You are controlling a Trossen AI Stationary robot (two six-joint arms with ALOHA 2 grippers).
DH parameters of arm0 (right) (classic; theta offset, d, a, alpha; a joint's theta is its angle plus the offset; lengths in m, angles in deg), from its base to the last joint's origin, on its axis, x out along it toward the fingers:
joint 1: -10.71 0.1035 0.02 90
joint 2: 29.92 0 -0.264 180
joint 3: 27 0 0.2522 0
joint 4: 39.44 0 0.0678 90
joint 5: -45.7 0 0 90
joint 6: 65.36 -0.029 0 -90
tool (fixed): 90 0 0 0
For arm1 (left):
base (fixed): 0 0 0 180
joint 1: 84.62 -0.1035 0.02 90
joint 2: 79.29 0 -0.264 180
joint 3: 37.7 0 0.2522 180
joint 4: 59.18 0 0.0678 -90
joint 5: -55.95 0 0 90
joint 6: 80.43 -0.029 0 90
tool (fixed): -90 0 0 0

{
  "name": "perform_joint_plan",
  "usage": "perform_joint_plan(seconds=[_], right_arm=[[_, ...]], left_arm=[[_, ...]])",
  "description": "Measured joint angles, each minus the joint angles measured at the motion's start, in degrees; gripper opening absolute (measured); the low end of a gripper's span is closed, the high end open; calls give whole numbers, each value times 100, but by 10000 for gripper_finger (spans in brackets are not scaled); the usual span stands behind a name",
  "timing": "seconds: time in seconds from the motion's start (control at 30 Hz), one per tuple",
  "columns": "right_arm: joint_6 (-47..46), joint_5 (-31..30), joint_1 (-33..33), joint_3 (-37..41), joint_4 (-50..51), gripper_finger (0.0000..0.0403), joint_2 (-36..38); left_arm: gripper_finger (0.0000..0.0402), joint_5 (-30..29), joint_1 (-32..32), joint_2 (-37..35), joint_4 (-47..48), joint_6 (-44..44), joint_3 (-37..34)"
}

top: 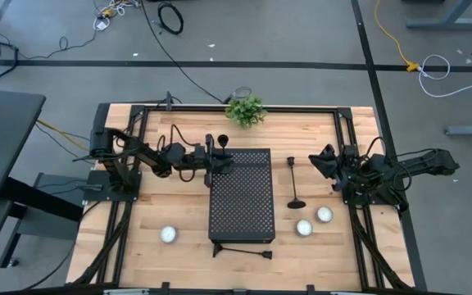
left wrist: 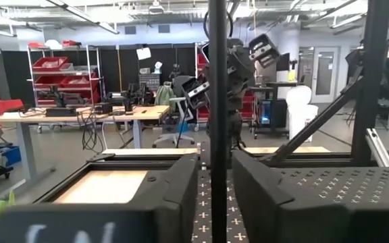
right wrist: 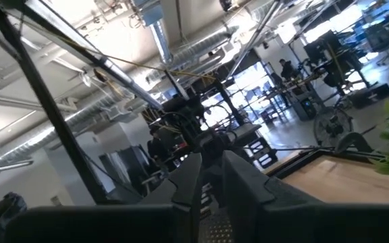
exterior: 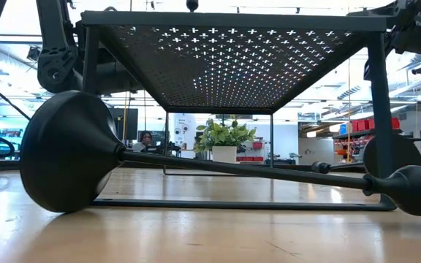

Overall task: Pick & Place candle stick holders
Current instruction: Put the top black candle holder on the shelf, then put the top black candle holder on the shelf aligned with the other black candle holder

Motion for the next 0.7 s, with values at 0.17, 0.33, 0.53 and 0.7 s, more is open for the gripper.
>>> perform_joint_plan(seconds=[0.17, 0.33, 0.53, 0.7], right_arm=[[-42, 75, 2, 0, 2, 57, 0], [-61, 128, 2, 0, 37, 57, 0], [-3, 125, 2, 0, 349, 57, -1], [-264, 420, 0, 0, 540, 57, -28]], left_arm=[[162, 171, 0, 0, -27, -1, 0], [214, 401, 0, -41, -22, 8, 0], [241, 485, -42, -63, -51, 15, 2], [243, 749, -188, -149, -12, 168, -132]])
